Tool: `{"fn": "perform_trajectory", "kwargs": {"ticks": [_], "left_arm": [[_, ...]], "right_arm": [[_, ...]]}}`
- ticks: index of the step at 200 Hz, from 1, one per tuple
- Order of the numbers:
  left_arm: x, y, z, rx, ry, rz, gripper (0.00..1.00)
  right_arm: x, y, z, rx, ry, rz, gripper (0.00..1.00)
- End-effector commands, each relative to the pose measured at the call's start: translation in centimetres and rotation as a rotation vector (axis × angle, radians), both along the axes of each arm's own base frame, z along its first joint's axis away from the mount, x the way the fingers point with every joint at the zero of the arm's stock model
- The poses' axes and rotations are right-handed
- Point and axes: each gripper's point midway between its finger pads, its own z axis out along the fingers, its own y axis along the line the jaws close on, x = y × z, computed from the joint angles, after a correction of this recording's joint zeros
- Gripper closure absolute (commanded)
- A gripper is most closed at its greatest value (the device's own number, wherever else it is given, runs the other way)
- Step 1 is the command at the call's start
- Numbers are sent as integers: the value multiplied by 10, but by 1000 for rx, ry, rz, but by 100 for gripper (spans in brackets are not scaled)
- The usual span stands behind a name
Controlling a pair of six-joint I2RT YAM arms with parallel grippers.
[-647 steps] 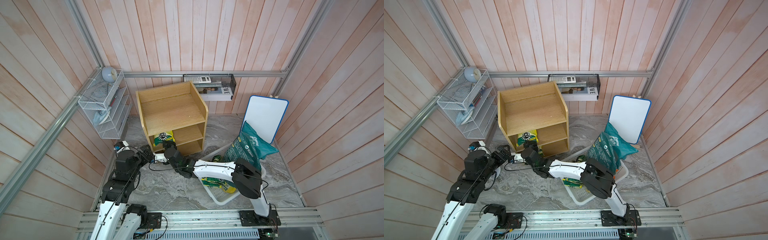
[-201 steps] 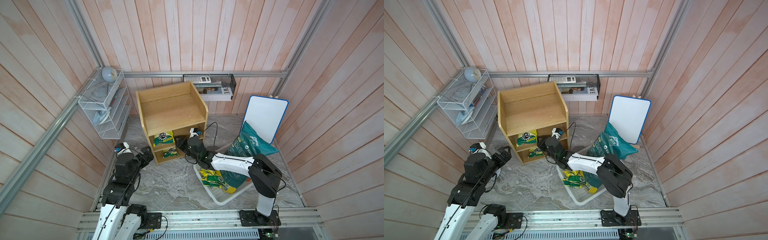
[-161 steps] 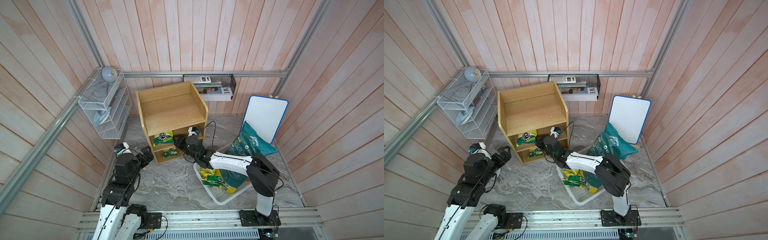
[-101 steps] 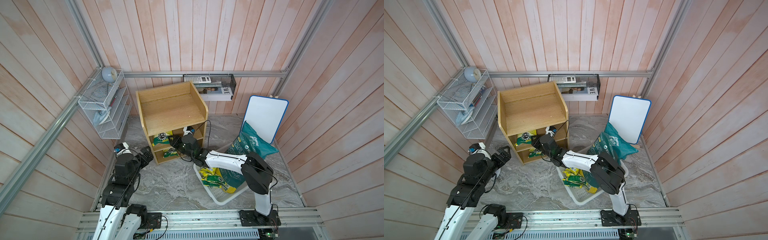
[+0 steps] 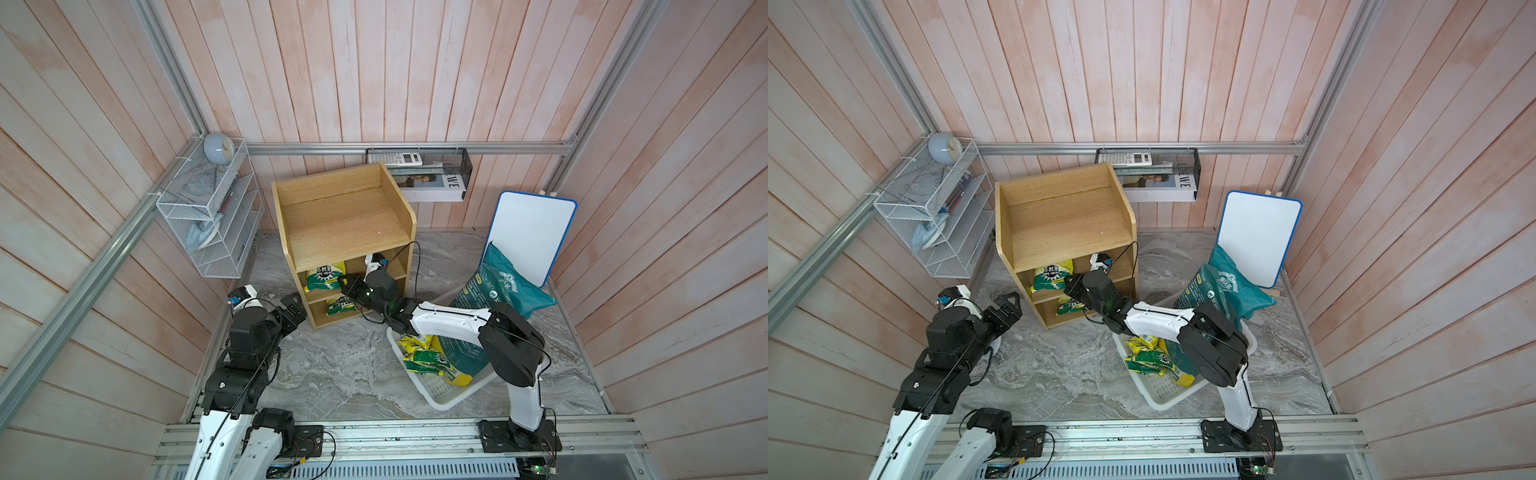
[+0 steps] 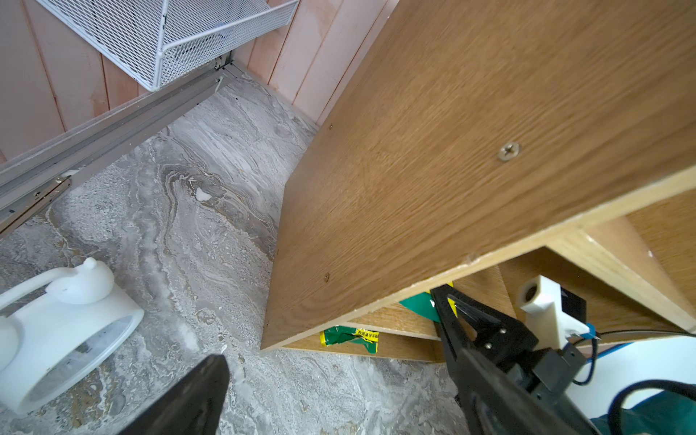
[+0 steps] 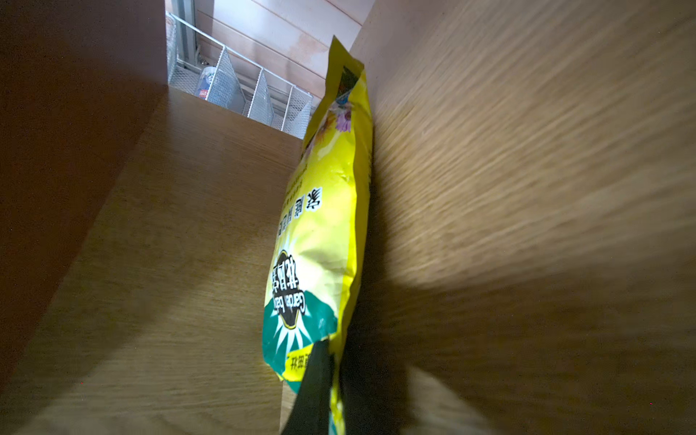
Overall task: Take down the fertilizer bag from the shelf
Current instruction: Pick up the fertilizer bag from the shelf.
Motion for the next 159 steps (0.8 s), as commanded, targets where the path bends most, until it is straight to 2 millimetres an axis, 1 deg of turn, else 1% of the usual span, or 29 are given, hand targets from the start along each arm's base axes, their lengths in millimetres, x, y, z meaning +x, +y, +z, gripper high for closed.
{"fn": "perform_trajectory", "kwargs": {"ticks": [1,17,41,70,91,110,119,122,141,159], "left_arm": [[-4,5,-8,30,14,15,0],[-4,7,-8,37,13,24,0],[-4,8,-5,44,7,28,0],[-4,9,-1,48,3,33,0],[-2,11,1,48,-1,41,0],[-1,11,3,42,-5,46,0],[0,11,4,40,-10,46,0],[0,10,5,40,-10,45,0],[2,9,6,38,-9,39,0],[3,8,8,36,-11,34,0]], "right_arm": [[-29,5,75,121,-151,133,100],[-45,4,96,126,-210,175,100],[-68,0,118,109,-284,223,100],[-92,-12,144,31,-407,262,100],[-102,-25,160,-22,-480,278,100],[-111,-42,174,-86,-541,292,100],[-117,-49,175,-135,-562,311,100],[-119,-53,178,-144,-574,316,100],[-128,-75,179,-256,-599,346,100],[-135,-106,175,-375,-598,374,100]]}}
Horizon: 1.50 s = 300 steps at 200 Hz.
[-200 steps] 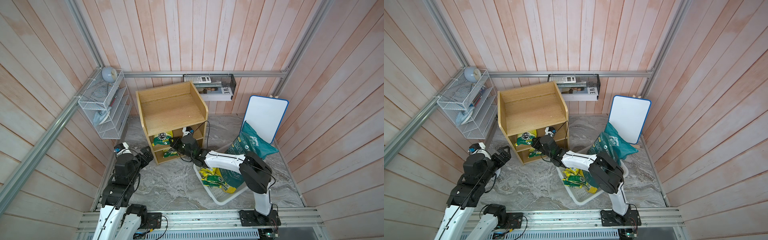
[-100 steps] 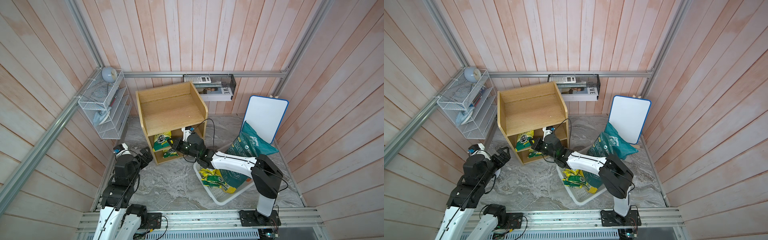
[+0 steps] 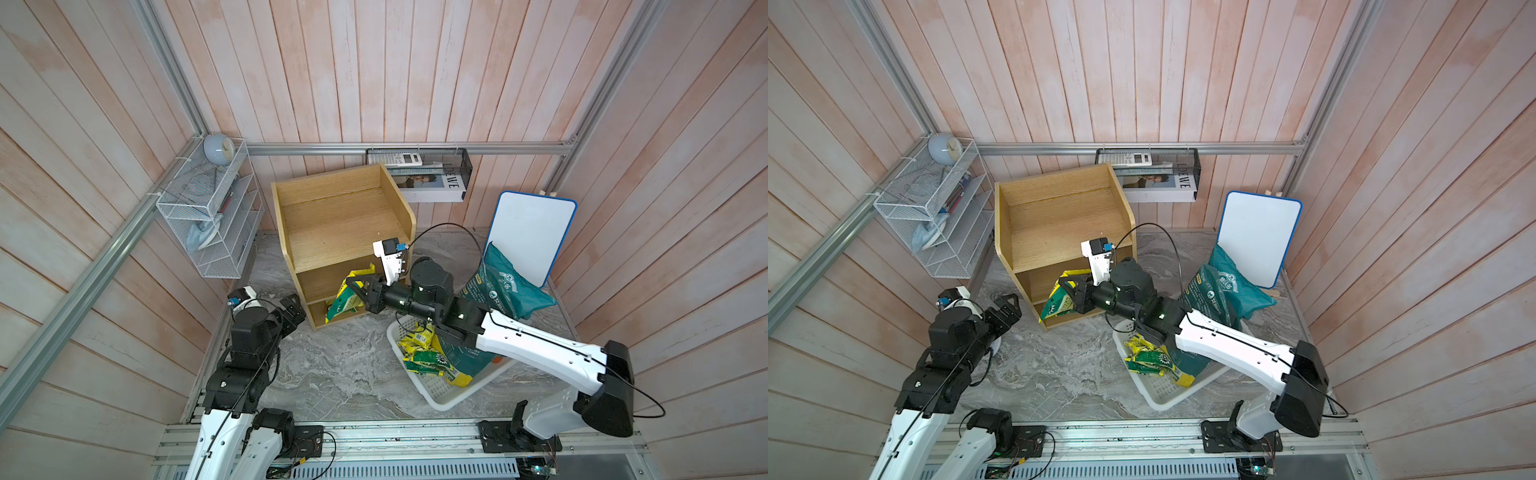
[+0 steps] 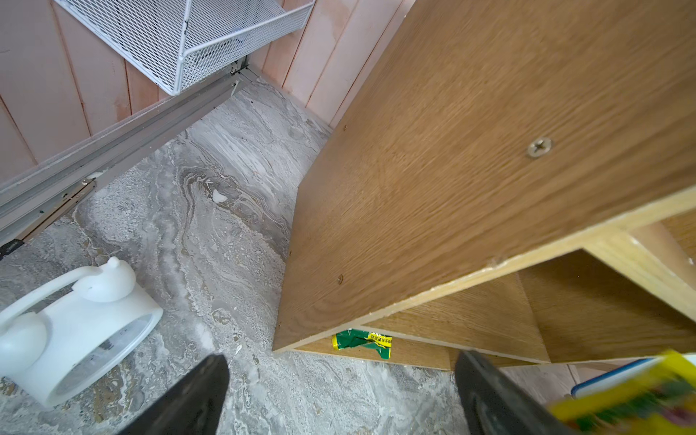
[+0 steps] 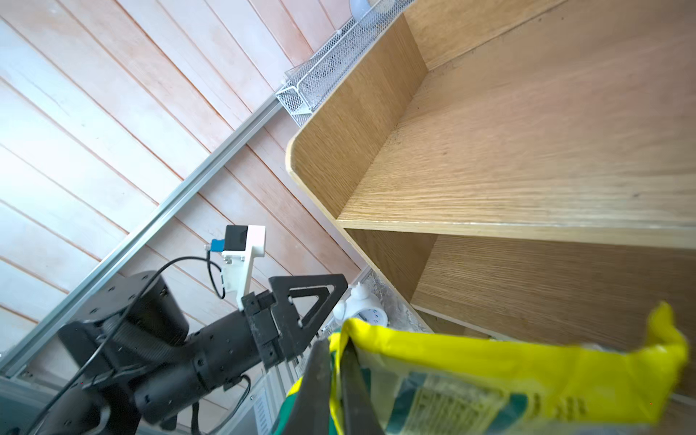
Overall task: Take down the fertilizer bag from the shelf
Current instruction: Pick up the fertilizer bag from the shelf, then place the fertilizer bag in the storage box.
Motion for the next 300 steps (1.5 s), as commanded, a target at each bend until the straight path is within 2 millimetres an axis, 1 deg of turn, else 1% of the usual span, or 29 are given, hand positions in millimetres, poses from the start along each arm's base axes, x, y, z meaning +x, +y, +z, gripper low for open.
{"fn": "perform_trajectory", "kwargs": {"ticks": [1,15,17,21,30,44,59,79,93,102,114,136,156,169,185,211,245,263,279,300], "left_arm": [[2,2,15,8,-36,4,0],[3,0,15,-5,-41,2,0],[3,0,15,-7,-41,2,0],[3,0,14,-12,-42,1,0],[5,-2,13,-31,-46,0,0],[8,-5,9,-69,-52,-1,0],[12,-10,7,-115,-63,-6,0],[18,-13,6,-144,-68,-10,0],[20,-15,4,-147,-61,-14,0],[21,-15,4,-149,-58,-15,0],[22,-15,4,-149,-56,-18,0],[19,-16,5,-146,-51,-22,0],[14,-12,7,-130,-51,-14,0],[11,-10,7,-122,-52,-8,0],[7,-8,6,-115,-50,0,0],[6,-8,4,-114,-44,0,0],[11,-11,5,-118,-41,-12,0],[12,-12,7,-110,-37,-17,0],[13,-11,7,-108,-39,-16,0],[13,-12,9,-111,-40,-20,0]], "right_arm": [[-8,-38,5,-176,-105,9,100],[-11,-70,-1,-294,-110,-29,100],[-11,-74,1,-301,-114,-38,100],[-12,-83,-5,-341,-108,-50,100],[-15,-102,-8,-394,-98,-82,100],[-23,-126,-15,-449,-66,-105,100],[-34,-145,-28,-492,2,-113,100],[-49,-162,-49,-551,94,-106,100],[-49,-172,-68,-589,134,-139,100],[-46,-175,-77,-599,139,-164,100],[-35,-176,-82,-586,140,-216,100],[-17,-164,-82,-522,142,-257,100],[-2,-157,-90,-539,124,-292,100],[7,-161,-105,-593,141,-347,100],[11,-166,-127,-647,174,-386,100],[13,-180,-168,-735,226,-446,100],[10,-183,-223,-874,349,-442,100],[13,-182,-243,-972,375,-430,100],[21,-180,-254,-1051,390,-439,100],[28,-180,-271,-1218,390,-403,100]]}}
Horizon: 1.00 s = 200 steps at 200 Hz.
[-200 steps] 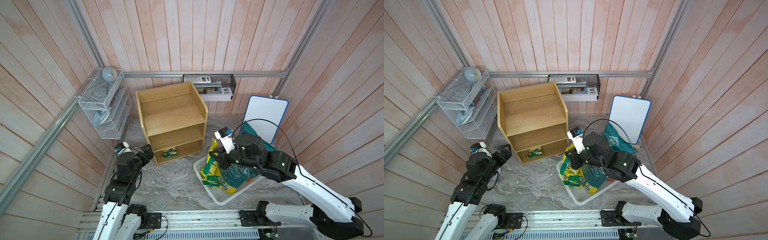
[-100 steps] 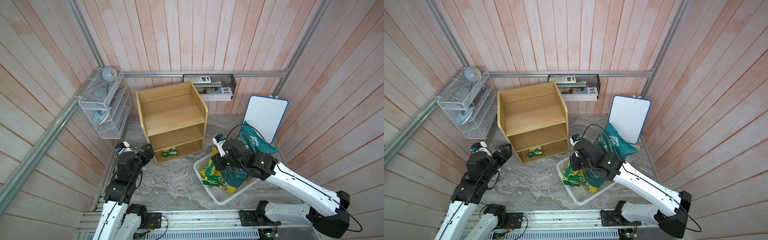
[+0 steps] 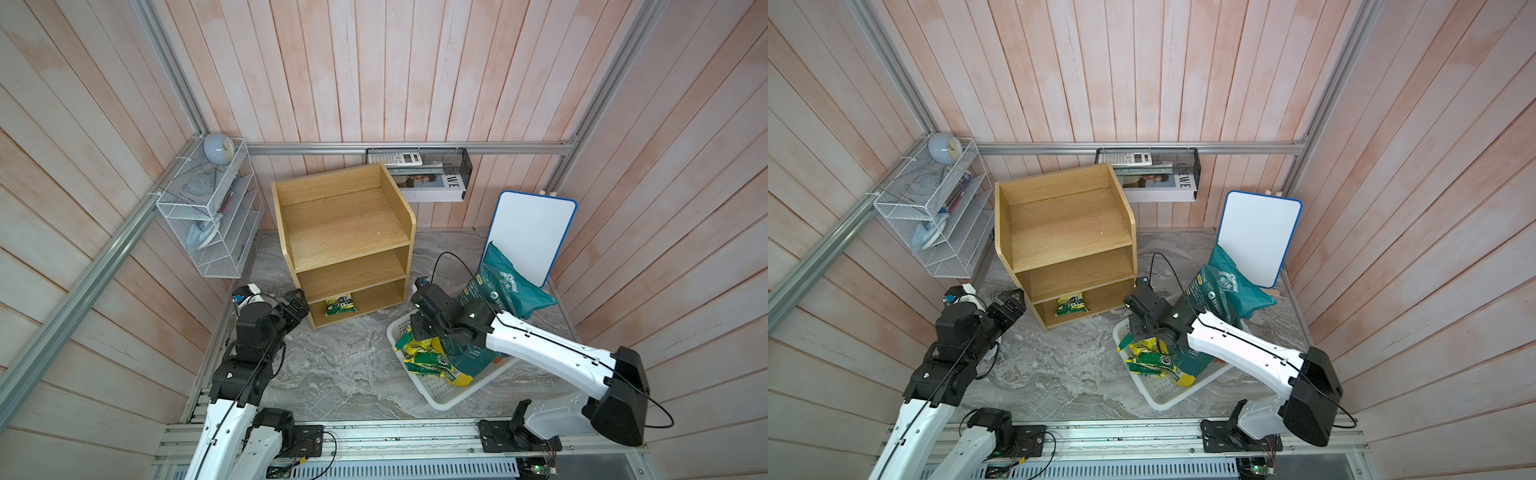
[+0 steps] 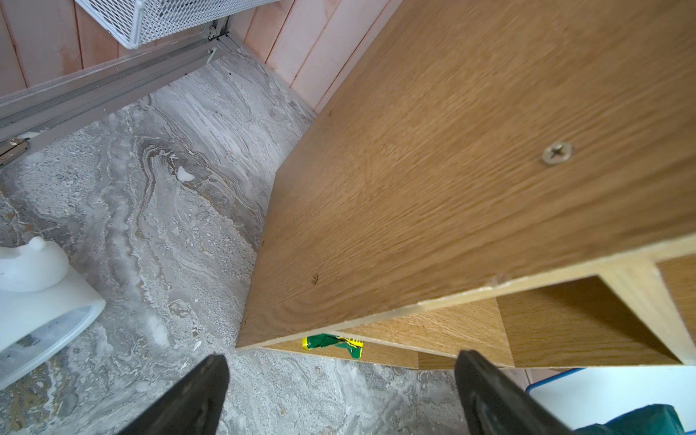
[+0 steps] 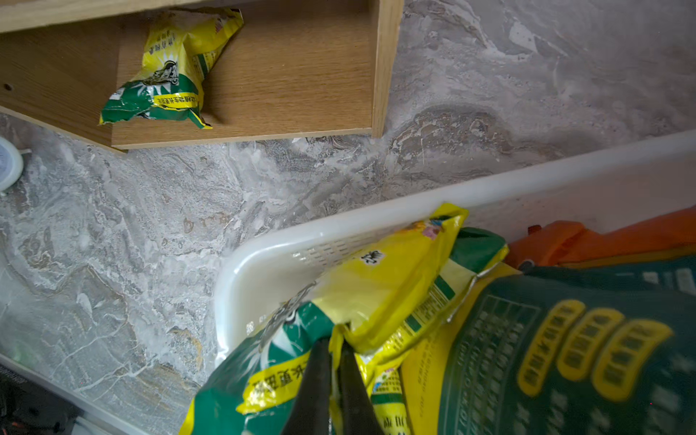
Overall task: Take down the fertilizer bag from the shelf
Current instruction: Place the fertilizer bag in the storage box.
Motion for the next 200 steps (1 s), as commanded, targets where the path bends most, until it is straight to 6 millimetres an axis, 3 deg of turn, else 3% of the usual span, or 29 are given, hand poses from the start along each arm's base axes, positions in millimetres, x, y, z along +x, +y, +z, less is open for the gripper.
{"fn": "perform_trajectory", "kwargs": {"ticks": [1,38,62,114,135,150,164,182,200], "left_arm": [[-1,0,14,11,-31,-7,0],[-7,5,15,38,-27,3,0],[-10,7,15,54,-28,10,0],[-4,5,17,40,-34,6,0],[-3,4,20,43,-37,0,0],[-5,6,19,52,-34,5,0],[-8,8,18,62,-33,10,0],[-12,9,18,69,-31,14,0],[-14,11,16,80,-24,18,0]], "right_arm": [[-4,-37,-55,-327,135,5,100],[-17,-56,-106,-677,354,107,100],[-28,-71,-120,-705,375,104,100],[-24,-90,-81,-652,240,9,100],[-25,-98,-80,-668,224,-2,100],[-24,-94,-80,-675,220,9,100],[-17,-81,-66,-676,143,43,100],[-9,-51,-31,-609,18,104,71],[-9,-12,6,-512,-109,225,53]]}}
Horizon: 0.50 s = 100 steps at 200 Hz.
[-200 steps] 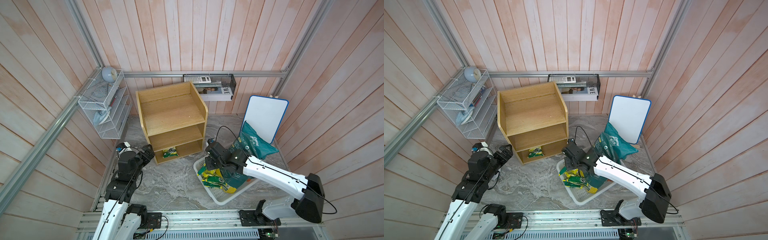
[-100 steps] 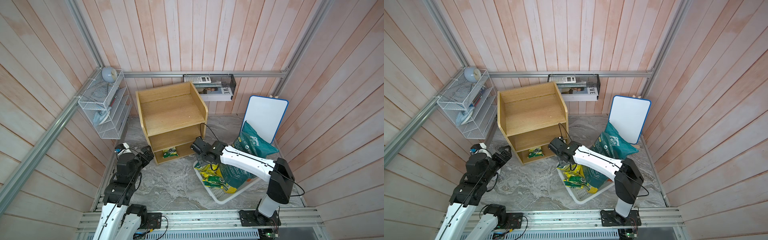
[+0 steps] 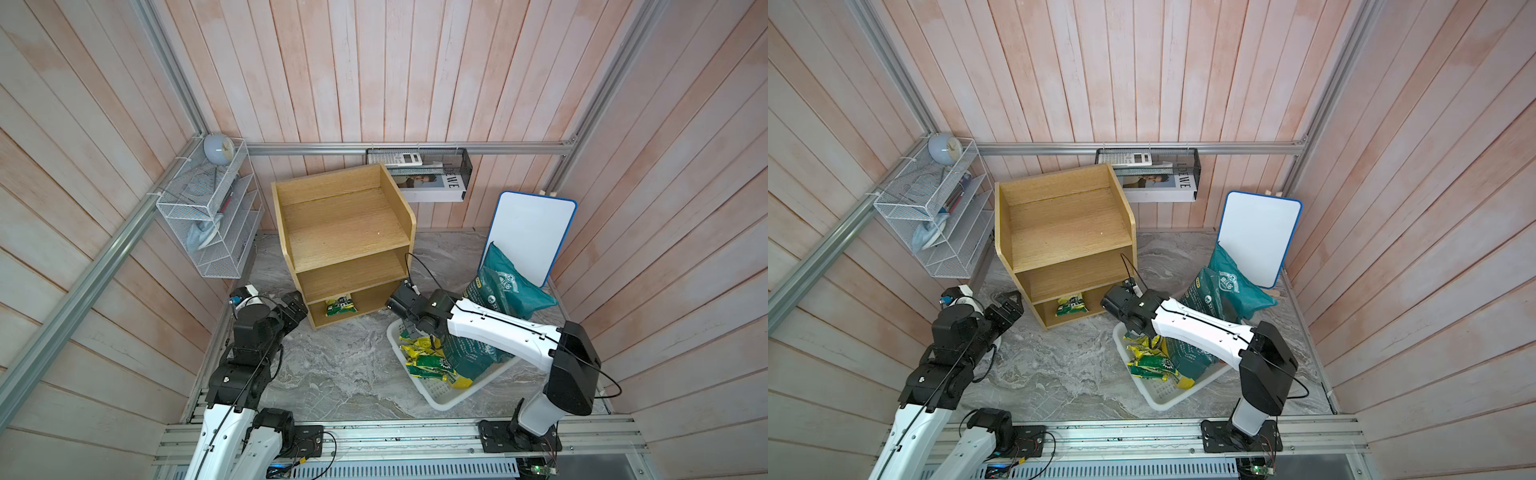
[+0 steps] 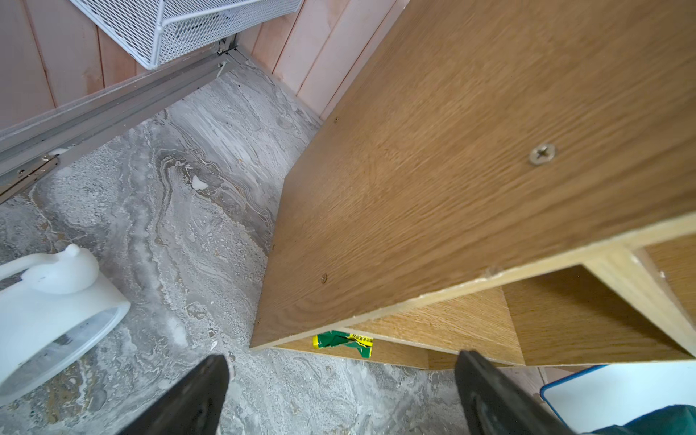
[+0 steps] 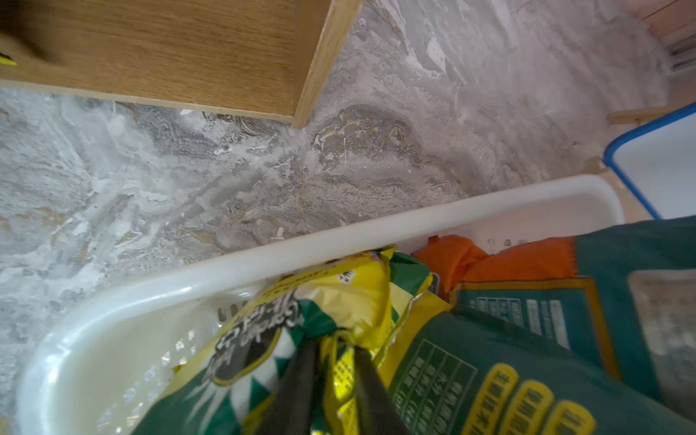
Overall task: Take down the fertilizer bag from the shelf
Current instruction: Place the fertilizer bag in the storage box, then pick up the fertilizer bag from the shelf.
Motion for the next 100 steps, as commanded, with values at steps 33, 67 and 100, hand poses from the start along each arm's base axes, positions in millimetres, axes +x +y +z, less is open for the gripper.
{"fn": "perform_trajectory", "kwargs": {"ticks": [33,67,100], "left_arm": [[-4,7,-4,42,30,16,0],[2,13,-18,-48,88,34,0],[-2,45,-14,-31,99,150,0]], "right_arm": [[-26,67,43,-120,-174,441,46],[-32,117,19,-233,-238,726,45],[-26,164,-4,-276,-331,954,39]]}}
